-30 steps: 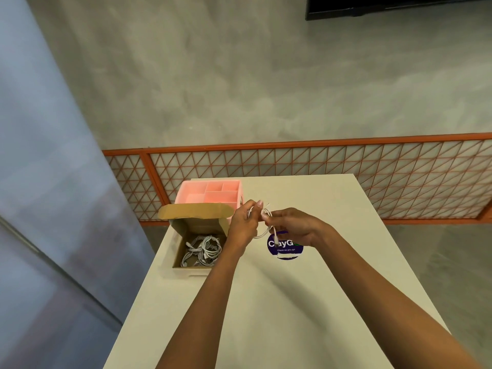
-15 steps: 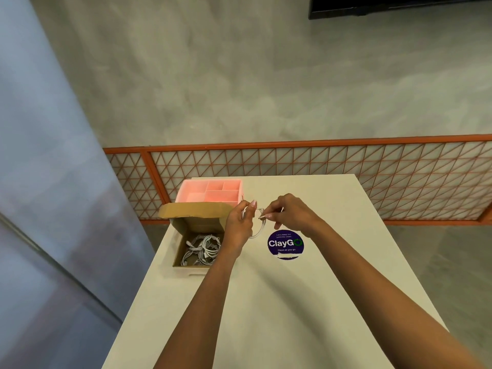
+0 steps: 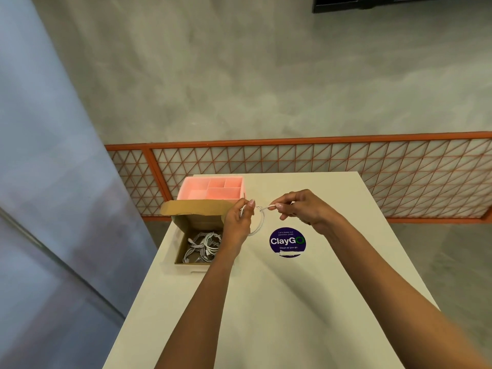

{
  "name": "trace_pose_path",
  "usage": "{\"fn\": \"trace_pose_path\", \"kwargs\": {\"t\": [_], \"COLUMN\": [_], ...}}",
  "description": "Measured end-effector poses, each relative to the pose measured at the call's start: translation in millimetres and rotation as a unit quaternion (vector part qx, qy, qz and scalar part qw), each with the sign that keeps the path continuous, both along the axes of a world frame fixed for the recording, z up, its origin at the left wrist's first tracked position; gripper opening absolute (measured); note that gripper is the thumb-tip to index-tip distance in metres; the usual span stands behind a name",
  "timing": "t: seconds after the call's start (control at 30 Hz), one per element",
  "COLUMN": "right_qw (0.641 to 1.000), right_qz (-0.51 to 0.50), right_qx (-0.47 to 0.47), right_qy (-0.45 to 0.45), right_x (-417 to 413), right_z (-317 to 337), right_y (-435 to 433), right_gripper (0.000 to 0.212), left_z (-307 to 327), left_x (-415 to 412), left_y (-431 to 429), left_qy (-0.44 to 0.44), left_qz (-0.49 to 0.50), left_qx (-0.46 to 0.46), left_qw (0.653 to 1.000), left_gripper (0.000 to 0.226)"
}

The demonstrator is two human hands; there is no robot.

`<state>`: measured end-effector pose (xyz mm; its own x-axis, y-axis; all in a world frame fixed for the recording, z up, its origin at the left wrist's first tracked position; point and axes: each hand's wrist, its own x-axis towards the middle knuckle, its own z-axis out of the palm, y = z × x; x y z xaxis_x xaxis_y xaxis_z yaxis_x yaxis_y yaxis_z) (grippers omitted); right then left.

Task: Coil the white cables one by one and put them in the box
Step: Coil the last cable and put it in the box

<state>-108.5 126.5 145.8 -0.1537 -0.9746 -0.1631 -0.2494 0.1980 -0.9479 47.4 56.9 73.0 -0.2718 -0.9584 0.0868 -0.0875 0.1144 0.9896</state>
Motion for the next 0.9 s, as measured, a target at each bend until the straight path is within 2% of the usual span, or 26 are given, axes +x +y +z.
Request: {"fn": "trace_pose_path", "kwargs": {"t": [0.2,0.37,0.5,0.6,0.67,0.9], "right_qw": [0.999,0.999,0.999,0.999,0.998,0.994], "right_qz": [-0.024,-0.026,-0.023,-0.016,-0.016,-0.037], "right_qx": [0.038,0.022,-0.006,-0.026,-0.037,-0.092], "right_qy": [-0.005,0.015,0.029,0.043,0.04,-0.054], "right_x": [-14,-20,-25,-27,-28,-30], "right_z": [-1,-4,-7,-9,-12,-30], "right_y": [-3,-4,-4,-5,-6,-3], "right_gripper": [0.014,0.017,0.015,0.012,0.012,0.014], "left_z": [4,13,15,11,10,13], "left_x": [4,9,5,4,4,-2], "left_y": [-1,-1,4,8,11,10], "left_qy": [0.078,0.107,0.037,-0.009,0.004,0.038], "left_qz": [-0.099,-0.175,-0.156,-0.142,-0.151,-0.158], "left_qx": [0.08,0.156,0.104,0.044,0.019,0.018], "left_qw": [0.989,0.966,0.982,0.989,0.988,0.987], "left_gripper": [0.022,0.019,0.028,0.022,0.021,0.013]}}
